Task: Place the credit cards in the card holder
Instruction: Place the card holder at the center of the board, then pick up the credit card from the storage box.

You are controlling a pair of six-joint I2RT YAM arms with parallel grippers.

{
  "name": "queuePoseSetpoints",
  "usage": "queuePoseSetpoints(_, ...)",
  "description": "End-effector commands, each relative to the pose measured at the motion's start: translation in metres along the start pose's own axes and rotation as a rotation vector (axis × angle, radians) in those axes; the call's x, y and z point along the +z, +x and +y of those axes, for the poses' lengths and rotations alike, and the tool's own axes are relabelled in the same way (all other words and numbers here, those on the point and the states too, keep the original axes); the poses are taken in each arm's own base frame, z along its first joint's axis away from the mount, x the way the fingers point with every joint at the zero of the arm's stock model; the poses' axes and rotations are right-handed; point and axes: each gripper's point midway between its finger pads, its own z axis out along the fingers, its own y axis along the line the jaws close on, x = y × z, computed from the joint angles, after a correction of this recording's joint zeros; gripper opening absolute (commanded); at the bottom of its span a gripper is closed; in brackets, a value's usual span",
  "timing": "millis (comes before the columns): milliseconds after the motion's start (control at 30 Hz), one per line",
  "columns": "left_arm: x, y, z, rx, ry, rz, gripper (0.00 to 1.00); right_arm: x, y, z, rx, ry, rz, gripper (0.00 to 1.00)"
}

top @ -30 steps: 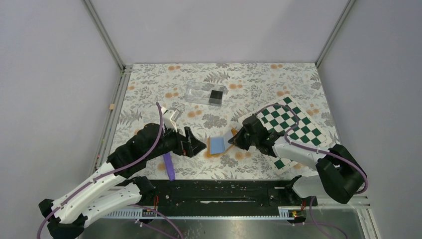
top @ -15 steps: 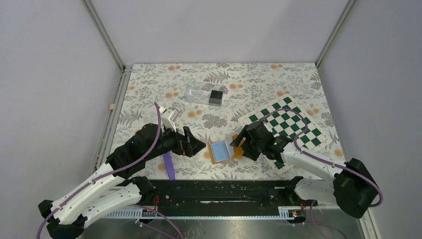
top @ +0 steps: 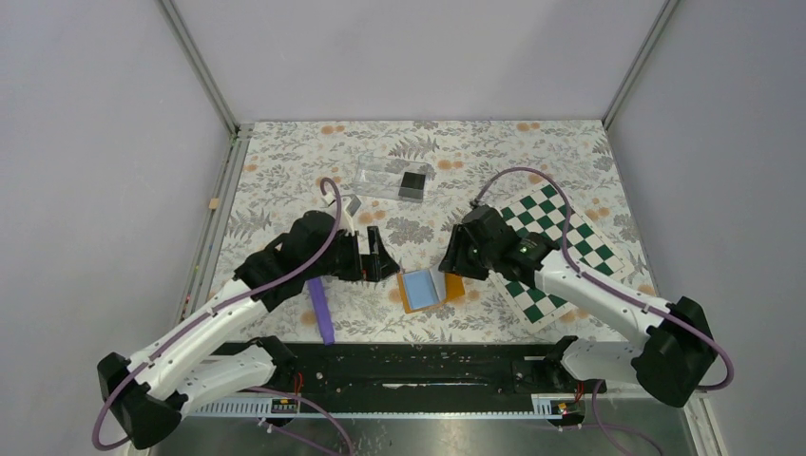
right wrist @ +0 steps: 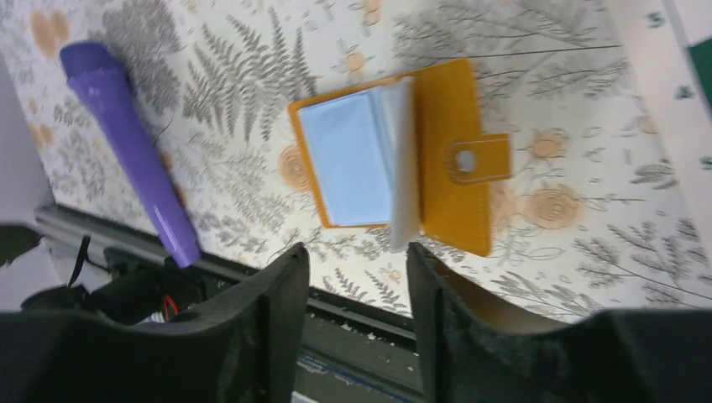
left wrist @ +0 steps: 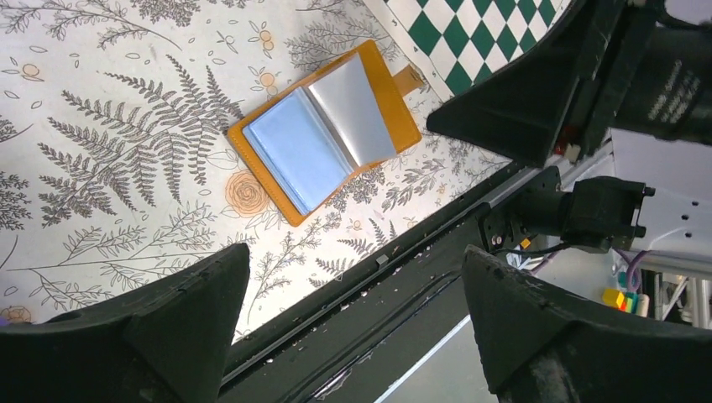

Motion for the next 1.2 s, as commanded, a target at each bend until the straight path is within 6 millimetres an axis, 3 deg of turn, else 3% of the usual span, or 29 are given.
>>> queuePoseSetpoints(0,0.002,-0.023,-0.015,-0.049,0.089,-0.002,0.96,0.004,0.017,0.028,-0.166,-0.118,0.121,0.45)
queuePoseSetpoints(133,0.009,-0.036,-0.008,-0.076,0.087,0.021,0.96,0.027,0.032,0.031,-0.127,-0.105,0.220,0.19)
queuePoseSetpoints(267,0.015,-0.055,0.004,-0.083,0.053,0.028,0.96,0.050,0.037,0.002,-0.078,0.081,0.252,0.00)
queuePoseSetpoints(400,0.026,-0.080,0.009,-0.081,0.038,0.022,0.96,0.061,0.033,-0.018,-0.029,0.206,0.206,0.00)
queuePoseSetpoints(533,0.044,-0.108,0.011,-0.065,0.033,0.023,0.95,0.070,0.029,-0.021,0.005,0.248,0.189,0.00)
queuePoseSetpoints(800,0.103,-0.168,0.023,-0.054,-0.015,-0.005,0.90,0.085,0.033,-0.022,0.049,0.269,0.233,0.05)
queuePoseSetpoints(1000,0.147,-0.205,0.045,-0.010,-0.085,-0.020,0.87,0.086,0.028,-0.028,0.106,0.242,0.243,0.08)
queuePoseSetpoints(1067,0.153,-0.215,0.053,-0.013,-0.098,-0.023,0.86,0.084,0.020,-0.026,0.113,0.205,0.229,0.14)
queuePoseSetpoints(1167,0.151,-0.225,0.066,-0.030,-0.108,-0.041,0.86,0.077,-0.004,-0.021,0.086,0.159,0.182,0.32)
